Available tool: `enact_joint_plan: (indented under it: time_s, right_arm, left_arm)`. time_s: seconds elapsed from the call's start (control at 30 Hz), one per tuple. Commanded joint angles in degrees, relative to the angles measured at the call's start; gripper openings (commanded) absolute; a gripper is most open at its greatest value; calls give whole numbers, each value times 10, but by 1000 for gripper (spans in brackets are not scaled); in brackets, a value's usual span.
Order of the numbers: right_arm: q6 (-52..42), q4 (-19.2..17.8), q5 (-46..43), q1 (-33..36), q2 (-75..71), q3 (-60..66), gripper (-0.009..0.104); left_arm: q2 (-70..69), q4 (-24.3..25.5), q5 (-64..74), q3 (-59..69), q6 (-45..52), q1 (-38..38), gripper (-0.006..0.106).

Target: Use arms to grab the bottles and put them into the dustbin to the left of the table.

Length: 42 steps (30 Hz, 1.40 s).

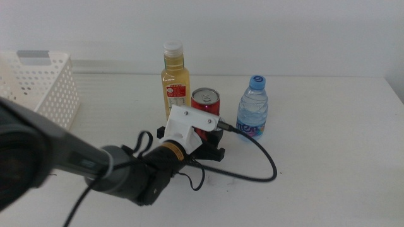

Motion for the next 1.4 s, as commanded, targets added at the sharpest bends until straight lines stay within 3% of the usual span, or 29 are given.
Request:
enact_joint_plan:
  time_s: [0.0,0.4,0.67,0.9,1.13,1.37]
  right_arm:
    - [-4,-5,-5,-4,-3,2,85]
    - [-4,-5,-5,-4,-3,2,85]
    - [-4,-5,-5,-4,-3,2,85]
    - [-4,-5,-5,-4,-3,2,85]
    - [-4,-5,-5,-4,-3,2,85]
    - [-4,-5,-5,-4,-3,2,85]
  left_arm:
    - [-42,0,51,-2,11,3,-1]
    - [-296,-5,398,-2,31,3,-2]
    - [-398,86,603,-19,31,21,1]
    - [-401,71,926,-176,82,179,3]
    - [-314,53,1018,-329,136,416,3]
    - [-213,40,1027,-395,150,502,3]
